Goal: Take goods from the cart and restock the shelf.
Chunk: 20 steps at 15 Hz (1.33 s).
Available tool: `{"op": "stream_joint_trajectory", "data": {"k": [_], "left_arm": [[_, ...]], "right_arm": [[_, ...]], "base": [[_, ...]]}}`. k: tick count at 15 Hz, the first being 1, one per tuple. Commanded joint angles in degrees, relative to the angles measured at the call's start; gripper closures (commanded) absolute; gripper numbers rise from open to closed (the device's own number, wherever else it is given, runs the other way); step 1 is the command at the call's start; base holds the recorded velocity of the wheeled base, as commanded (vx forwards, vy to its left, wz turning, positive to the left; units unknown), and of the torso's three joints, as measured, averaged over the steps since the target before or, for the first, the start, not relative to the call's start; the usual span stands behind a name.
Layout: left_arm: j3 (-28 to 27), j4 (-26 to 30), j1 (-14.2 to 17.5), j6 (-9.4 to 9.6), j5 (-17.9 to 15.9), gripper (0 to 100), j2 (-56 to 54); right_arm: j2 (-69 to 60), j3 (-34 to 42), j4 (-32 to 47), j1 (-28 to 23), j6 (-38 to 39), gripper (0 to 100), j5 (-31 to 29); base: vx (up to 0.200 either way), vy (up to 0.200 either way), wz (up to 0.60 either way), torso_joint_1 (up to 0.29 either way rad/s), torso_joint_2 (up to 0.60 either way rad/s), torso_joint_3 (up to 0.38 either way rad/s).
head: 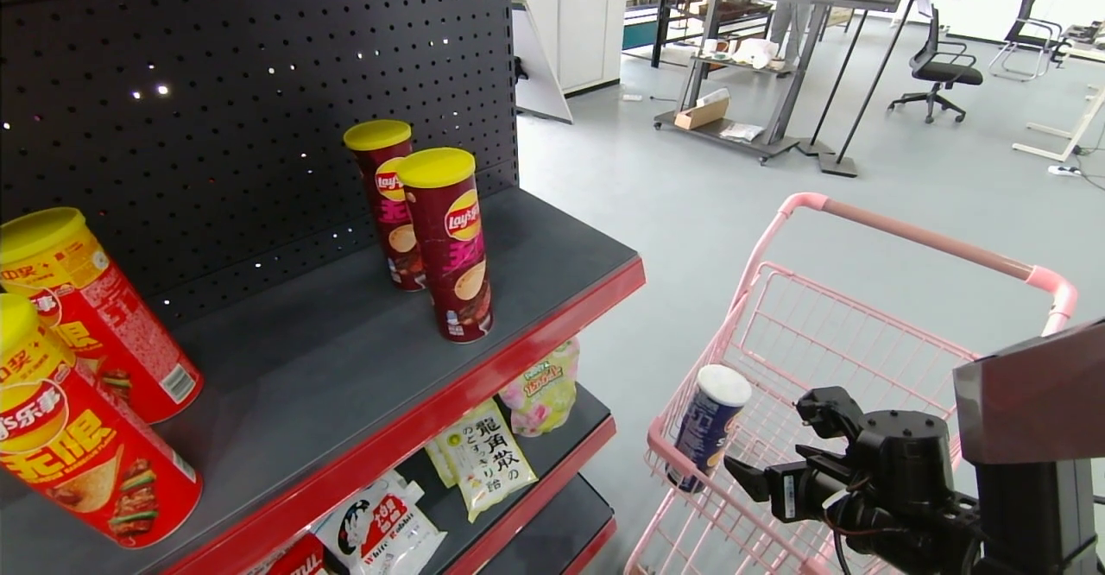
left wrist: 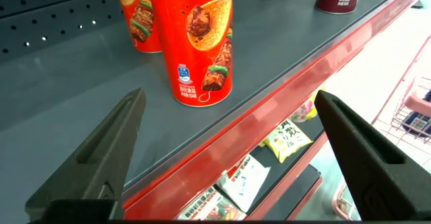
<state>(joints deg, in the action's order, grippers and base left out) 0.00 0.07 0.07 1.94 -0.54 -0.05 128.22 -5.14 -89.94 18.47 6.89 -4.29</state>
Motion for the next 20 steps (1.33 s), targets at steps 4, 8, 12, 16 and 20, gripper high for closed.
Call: {"op": "stream_joint_trajectory", "data": {"k": [4, 8, 12, 16, 20], "left_arm": [[0.0, 0.0, 0.0, 0.0, 0.0, 0, 0.0], [0.0, 0.0, 0.0, 0.08, 0.0, 0, 0.0], [0.0, 0.0, 0.0, 0.26, 0.1, 0, 0.0], [0.0, 0.0, 0.0, 0.35, 0.1, 0, 0.0], [0.0, 0.0, 0.0, 0.35, 0.1, 0, 0.0]], "right_arm": [[-0.1, 0.0, -0.1, -0.3, 0.0, 0, 0.0], [-0.3, -0.6, -0.1, -0.5, -0.2, 0, 0.1], [-0.1, -1.8, -0.1, -0.3, -0.2, 0, 0.2], [0.0, -1.8, -0.1, -0.4, -0.8, 0, -0.1], [-0.1, -2.0, -0.1, -0.5, -1.4, 0, 0.0]], "base": [[0.0, 0.0, 0.0, -0.061, 0.15, 0.089], [0.0, 0.0, 0.0, -0.097, 0.26, 0.152], [0.0, 0.0, 0.0, 0.0, 0.0, 0.0], [0.0, 0.0, 0.0, 0.0, 0.0, 0.0], [0.0, 0.0, 0.0, -0.09, 0.23, 0.139]]}}
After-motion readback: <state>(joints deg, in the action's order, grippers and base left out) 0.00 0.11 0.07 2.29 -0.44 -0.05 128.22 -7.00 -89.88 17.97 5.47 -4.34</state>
